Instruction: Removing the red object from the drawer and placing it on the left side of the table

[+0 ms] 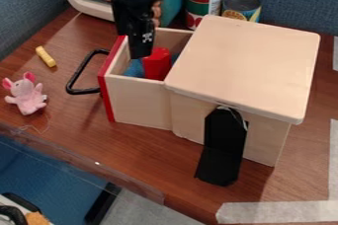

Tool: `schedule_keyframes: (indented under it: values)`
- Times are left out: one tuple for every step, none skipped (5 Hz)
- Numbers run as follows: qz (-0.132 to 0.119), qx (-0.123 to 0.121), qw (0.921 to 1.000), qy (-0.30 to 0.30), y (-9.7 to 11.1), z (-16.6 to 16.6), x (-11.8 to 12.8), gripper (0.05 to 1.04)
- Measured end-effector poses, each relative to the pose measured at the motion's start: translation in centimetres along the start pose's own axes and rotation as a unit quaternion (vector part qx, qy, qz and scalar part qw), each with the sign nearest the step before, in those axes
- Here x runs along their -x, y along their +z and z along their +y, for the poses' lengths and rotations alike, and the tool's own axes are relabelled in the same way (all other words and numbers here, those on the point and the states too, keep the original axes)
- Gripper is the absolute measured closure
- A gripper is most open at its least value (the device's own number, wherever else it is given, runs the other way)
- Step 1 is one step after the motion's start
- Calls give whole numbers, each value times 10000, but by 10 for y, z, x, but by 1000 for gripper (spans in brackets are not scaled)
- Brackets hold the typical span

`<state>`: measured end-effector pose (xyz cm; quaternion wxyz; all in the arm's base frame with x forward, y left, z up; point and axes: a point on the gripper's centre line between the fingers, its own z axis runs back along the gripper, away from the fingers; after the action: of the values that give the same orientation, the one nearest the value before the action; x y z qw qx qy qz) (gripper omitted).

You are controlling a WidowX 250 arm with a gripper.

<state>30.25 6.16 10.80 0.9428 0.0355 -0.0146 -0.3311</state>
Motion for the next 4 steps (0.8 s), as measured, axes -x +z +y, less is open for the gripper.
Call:
schedule_keyframes:
  values:
    - [-297, -6, 9995, -131, 0, -1, -9, 83]
    - [-638, -8, 9974, -325, 1, -3, -15, 83]
    - [-727, -16, 9966, -384, 2, -1, -16, 83]
    - [-726, 54, 9963, -455, -4, -2, -18, 83]
